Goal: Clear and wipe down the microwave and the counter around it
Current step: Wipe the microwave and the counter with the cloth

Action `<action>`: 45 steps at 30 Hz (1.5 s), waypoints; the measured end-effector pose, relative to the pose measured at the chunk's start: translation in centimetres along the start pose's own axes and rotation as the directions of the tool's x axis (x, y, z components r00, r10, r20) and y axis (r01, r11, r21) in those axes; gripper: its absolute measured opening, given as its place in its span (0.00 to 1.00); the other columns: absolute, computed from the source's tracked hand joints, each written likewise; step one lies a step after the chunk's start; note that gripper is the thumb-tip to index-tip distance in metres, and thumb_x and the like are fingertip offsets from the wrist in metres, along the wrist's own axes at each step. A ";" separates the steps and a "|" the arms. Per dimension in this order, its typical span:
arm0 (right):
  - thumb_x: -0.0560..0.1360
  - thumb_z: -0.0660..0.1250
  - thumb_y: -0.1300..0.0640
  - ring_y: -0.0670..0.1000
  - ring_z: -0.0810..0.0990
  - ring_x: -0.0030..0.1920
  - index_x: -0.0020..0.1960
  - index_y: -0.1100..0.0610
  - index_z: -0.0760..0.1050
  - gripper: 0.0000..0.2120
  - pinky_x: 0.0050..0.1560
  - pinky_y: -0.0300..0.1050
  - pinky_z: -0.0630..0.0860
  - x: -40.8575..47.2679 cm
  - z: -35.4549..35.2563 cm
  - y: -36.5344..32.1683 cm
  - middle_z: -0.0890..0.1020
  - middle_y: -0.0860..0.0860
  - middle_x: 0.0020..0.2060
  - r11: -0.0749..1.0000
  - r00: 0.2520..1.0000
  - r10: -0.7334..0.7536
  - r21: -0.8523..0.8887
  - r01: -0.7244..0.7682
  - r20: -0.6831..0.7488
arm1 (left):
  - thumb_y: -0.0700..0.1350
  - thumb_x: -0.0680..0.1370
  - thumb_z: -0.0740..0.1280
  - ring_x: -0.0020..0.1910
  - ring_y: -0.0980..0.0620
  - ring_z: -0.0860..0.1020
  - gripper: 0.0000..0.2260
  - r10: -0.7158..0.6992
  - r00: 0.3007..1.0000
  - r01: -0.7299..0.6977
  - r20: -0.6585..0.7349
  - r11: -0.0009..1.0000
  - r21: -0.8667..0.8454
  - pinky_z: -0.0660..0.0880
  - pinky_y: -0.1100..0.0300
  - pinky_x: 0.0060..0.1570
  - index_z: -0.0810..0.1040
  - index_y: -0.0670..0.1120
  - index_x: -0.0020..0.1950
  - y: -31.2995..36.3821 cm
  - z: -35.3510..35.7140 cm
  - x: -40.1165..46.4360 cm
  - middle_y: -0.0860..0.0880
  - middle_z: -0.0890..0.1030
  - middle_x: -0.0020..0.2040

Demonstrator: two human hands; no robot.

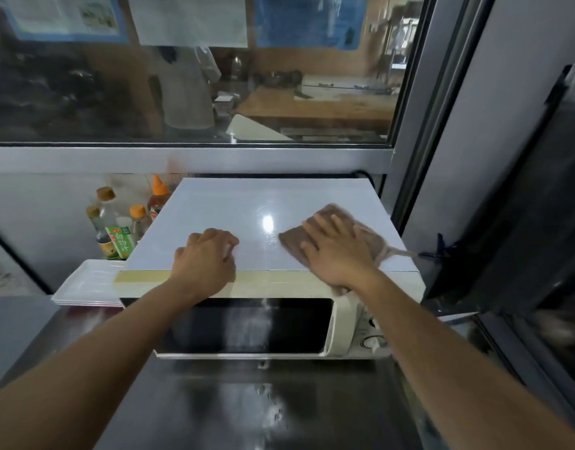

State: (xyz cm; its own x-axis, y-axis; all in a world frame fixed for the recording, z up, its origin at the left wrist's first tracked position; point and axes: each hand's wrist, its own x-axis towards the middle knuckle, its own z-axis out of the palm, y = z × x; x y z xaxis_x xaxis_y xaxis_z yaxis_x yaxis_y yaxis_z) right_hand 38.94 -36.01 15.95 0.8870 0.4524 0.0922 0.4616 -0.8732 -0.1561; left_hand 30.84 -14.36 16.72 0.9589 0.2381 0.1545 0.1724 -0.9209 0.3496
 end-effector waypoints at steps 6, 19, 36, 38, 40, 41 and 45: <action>0.79 0.45 0.40 0.48 0.45 0.76 0.76 0.44 0.51 0.26 0.73 0.56 0.43 -3.1 0.2 1.7 0.51 0.43 0.77 0.984 0.984 -0.177 0.027 0.177 0.008 | 0.46 0.78 0.59 0.63 0.46 0.68 0.13 -0.005 1.000 0.004 0.011 0.999 0.039 0.65 0.45 0.59 0.72 0.52 0.62 0.0 0.2 -0.2 0.50 0.71 0.66; 0.79 0.47 0.40 0.44 0.37 0.75 0.76 0.44 0.44 0.27 0.74 0.46 0.39 -8.2 -1.8 10.7 0.44 0.44 0.77 0.975 0.982 -0.180 0.143 0.170 0.057 | 0.44 0.77 0.63 0.63 0.43 0.69 0.09 -0.033 0.980 0.041 -0.197 0.999 0.034 0.65 0.43 0.61 0.77 0.49 0.57 -1.5 -0.1 -2.7 0.48 0.76 0.63; 0.77 0.58 0.42 0.52 0.59 0.75 0.76 0.45 0.55 0.29 0.72 0.53 0.56 -5.9 0.6 1.0 0.61 0.49 0.75 0.906 0.926 -0.368 -0.252 0.339 -0.076 | 0.42 0.78 0.63 0.62 0.44 0.69 0.11 0.059 0.990 -0.058 -0.125 0.998 0.015 0.65 0.47 0.59 0.78 0.49 0.58 -3.3 -1.2 -3.1 0.50 0.76 0.63; 0.77 0.53 0.38 0.52 0.58 0.75 0.75 0.43 0.51 0.29 0.73 0.53 0.55 -7.0 0.0 4.1 0.60 0.49 0.75 0.927 0.956 -0.284 -0.275 0.256 -0.069 | 0.37 0.76 0.64 0.61 0.42 0.70 0.10 0.089 0.982 -0.080 -0.169 0.995 0.059 0.67 0.46 0.58 0.79 0.47 0.55 -4.3 -1.7 -3.3 0.48 0.77 0.60; 0.77 0.47 0.36 0.56 0.64 0.73 0.74 0.46 0.57 0.29 0.71 0.56 0.61 -8.0 -0.7 6.2 0.65 0.53 0.73 0.944 0.973 -0.212 -0.276 0.180 -0.091 | 0.37 0.76 0.64 0.60 0.41 0.71 0.10 0.064 0.977 -0.047 -0.203 0.995 0.089 0.68 0.45 0.58 0.79 0.46 0.54 -5.7 -2.2 -3.7 0.47 0.78 0.59; 0.78 0.45 0.36 0.58 0.67 0.71 0.73 0.48 0.62 0.29 0.68 0.58 0.65 -8.3 -0.9 6.7 0.69 0.55 0.71 0.947 0.976 -0.197 -0.275 0.164 -0.097 | 0.37 0.76 0.64 0.59 0.41 0.71 0.10 0.048 0.977 -0.030 -0.209 0.996 0.088 0.68 0.44 0.57 0.79 0.47 0.54 -6.3 -2.3 -3.8 0.47 0.78 0.59; 0.79 0.41 0.38 0.60 0.70 0.68 0.71 0.54 0.68 0.31 0.65 0.61 0.69 -8.1 -0.2 4.8 0.72 0.56 0.68 0.957 0.980 -0.160 -0.263 0.125 -0.115 | 0.38 0.76 0.64 0.56 0.41 0.72 0.12 0.036 0.972 -0.025 -0.231 0.999 0.048 0.69 0.47 0.53 0.79 0.48 0.56 -7.1 -2.1 -4.2 0.49 0.78 0.58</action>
State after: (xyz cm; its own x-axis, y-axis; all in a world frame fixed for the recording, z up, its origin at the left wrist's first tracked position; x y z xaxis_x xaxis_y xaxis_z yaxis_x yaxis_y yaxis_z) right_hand 33.98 -43.94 14.68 0.7946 0.5627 0.2280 0.5503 -0.8262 0.1211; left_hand 25.10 -8.13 15.52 0.8864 0.2699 0.3761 0.1589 -0.9405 0.3005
